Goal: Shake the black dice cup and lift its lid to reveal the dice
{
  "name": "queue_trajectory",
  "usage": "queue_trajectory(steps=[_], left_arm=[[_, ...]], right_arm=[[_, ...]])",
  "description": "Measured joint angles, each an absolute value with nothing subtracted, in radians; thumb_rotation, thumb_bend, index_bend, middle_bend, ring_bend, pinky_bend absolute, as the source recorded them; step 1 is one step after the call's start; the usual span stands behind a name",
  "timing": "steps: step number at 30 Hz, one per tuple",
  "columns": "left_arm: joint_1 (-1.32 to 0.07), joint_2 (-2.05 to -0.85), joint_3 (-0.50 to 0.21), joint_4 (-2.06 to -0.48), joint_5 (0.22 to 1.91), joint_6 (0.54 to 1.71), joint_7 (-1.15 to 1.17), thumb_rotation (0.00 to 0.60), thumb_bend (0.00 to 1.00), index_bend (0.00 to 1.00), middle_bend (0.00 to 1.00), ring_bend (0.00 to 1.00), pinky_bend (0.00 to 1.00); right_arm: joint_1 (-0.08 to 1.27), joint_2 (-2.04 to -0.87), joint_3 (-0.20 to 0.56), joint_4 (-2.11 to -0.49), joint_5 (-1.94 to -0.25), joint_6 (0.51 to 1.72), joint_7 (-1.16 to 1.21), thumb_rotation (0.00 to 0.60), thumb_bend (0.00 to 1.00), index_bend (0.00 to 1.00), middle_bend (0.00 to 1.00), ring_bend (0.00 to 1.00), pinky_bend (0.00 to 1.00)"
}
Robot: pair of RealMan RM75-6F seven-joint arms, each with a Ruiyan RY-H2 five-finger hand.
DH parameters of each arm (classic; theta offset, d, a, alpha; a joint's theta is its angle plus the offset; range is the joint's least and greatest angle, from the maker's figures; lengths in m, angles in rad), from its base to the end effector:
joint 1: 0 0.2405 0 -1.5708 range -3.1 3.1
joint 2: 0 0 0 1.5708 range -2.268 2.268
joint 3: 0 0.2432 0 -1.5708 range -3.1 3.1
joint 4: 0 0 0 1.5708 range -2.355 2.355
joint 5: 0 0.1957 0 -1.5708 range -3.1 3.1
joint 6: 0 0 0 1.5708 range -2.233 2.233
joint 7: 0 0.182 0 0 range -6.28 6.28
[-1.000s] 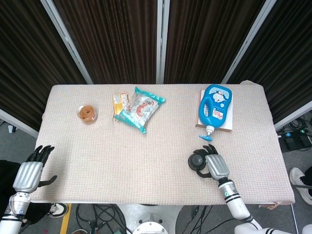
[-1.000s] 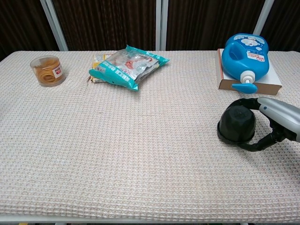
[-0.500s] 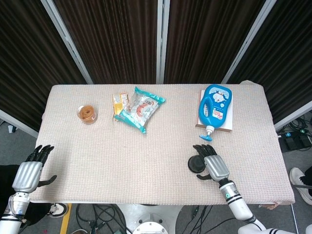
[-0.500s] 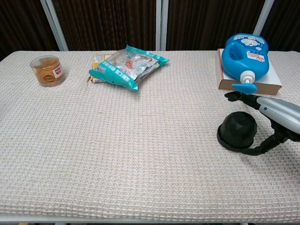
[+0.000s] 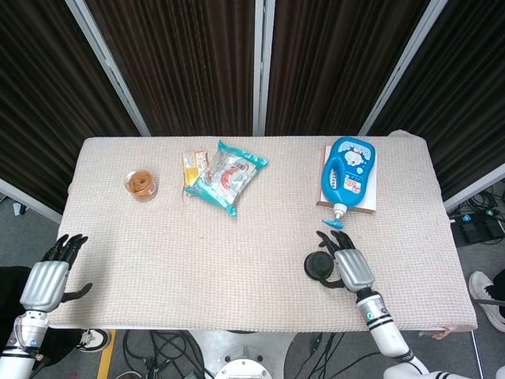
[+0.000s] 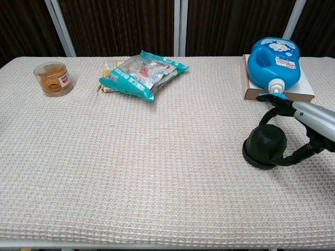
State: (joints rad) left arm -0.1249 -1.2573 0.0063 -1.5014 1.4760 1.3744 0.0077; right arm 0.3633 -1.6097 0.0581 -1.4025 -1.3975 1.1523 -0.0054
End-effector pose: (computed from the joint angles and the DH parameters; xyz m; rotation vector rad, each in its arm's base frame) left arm -0.3092 0.2165 0.1063 -1.4759 -1.0264 -0.8309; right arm -0.2231 -0.2760 -0.0227 1.6345 -1.2466 1.0364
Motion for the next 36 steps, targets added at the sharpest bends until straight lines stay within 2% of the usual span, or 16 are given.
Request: queue_trajectory(steps=[4,7,23,36], left_arm=[[-0.125,-1.256,0.006,-1.502,1.477,1.375,0.007,0.600,0.17,0.09,0.07,0.00,0.19],[-0.125,-1.256,0.006,-1.503,1.477,1.374,0.008,0.600,0.17,0.09,0.07,0.00,0.19],[-0.128,-1.255,0.006,-1.511,1.481,1.374,0.017,0.600,0.17,0.09,0.07,0.00,0.19],[-0.132,-1.257,0.006,-1.521,1.485,1.373,0.034,0.600,0.17,0.09,0.07,0.00,0.19]], right_arm=[[0.357,-1.618,0.063,-1.398,-1.402,1.176,-0.001,0.600,0.12,0.05,0.44,0.01,0.00],[0.352,-1.619,0.065,-1.401,-1.409,1.190,0.006,0.600,0.13,0.07,0.46,0.03,0.00],[0.316,-1.546,0.077,-1.455,-1.463,1.298,0.051,0.600,0.15,0.08,0.46,0.04,0.00],[0.254,-1.502,0.062,-1.343,-1.437,1.325,0.161,0.600,0.14,0.08,0.45,0.04,0.00]])
